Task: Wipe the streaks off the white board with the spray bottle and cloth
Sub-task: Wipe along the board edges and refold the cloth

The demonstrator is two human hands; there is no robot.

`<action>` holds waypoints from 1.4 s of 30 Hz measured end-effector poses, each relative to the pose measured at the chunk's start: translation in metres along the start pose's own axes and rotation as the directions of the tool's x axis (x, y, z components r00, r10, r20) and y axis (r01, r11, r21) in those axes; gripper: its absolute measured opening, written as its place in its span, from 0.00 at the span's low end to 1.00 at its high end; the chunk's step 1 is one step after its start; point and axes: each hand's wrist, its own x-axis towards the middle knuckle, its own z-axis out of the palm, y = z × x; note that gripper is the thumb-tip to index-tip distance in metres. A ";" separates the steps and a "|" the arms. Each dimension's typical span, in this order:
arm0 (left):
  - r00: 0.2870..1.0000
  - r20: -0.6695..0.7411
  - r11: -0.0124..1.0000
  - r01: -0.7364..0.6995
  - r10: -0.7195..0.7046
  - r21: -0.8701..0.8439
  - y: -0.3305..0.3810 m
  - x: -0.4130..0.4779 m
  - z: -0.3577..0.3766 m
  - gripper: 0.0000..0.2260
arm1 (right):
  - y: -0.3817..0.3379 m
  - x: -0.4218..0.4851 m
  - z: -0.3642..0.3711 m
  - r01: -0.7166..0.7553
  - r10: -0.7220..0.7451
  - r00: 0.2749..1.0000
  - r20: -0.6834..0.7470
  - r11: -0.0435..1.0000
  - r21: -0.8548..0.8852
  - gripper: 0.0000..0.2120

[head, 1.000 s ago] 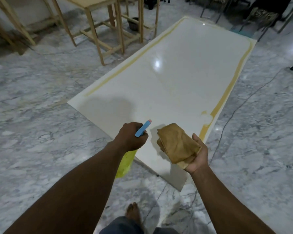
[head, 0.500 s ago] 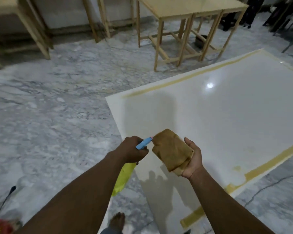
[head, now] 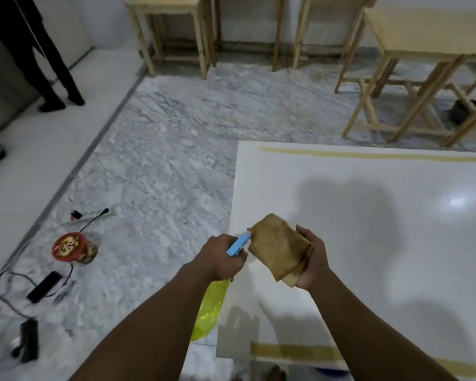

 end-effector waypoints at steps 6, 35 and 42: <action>0.999 -0.032 1.000 0.025 -0.025 -0.006 -0.010 -0.026 0.006 0.13 | 0.022 -0.003 0.000 -0.069 0.073 0.994 0.076 0.996 -0.055 0.29; 0.769 -0.374 0.854 0.439 -0.518 -0.279 0.075 -0.175 0.213 0.10 | 0.008 -0.056 -0.085 -0.283 0.498 0.861 0.106 0.642 -0.712 0.21; 0.671 -0.451 0.800 0.404 -0.589 -0.444 0.072 -0.210 0.248 0.12 | 0.016 -0.057 -0.101 -0.254 0.490 0.868 0.078 0.573 -0.779 0.18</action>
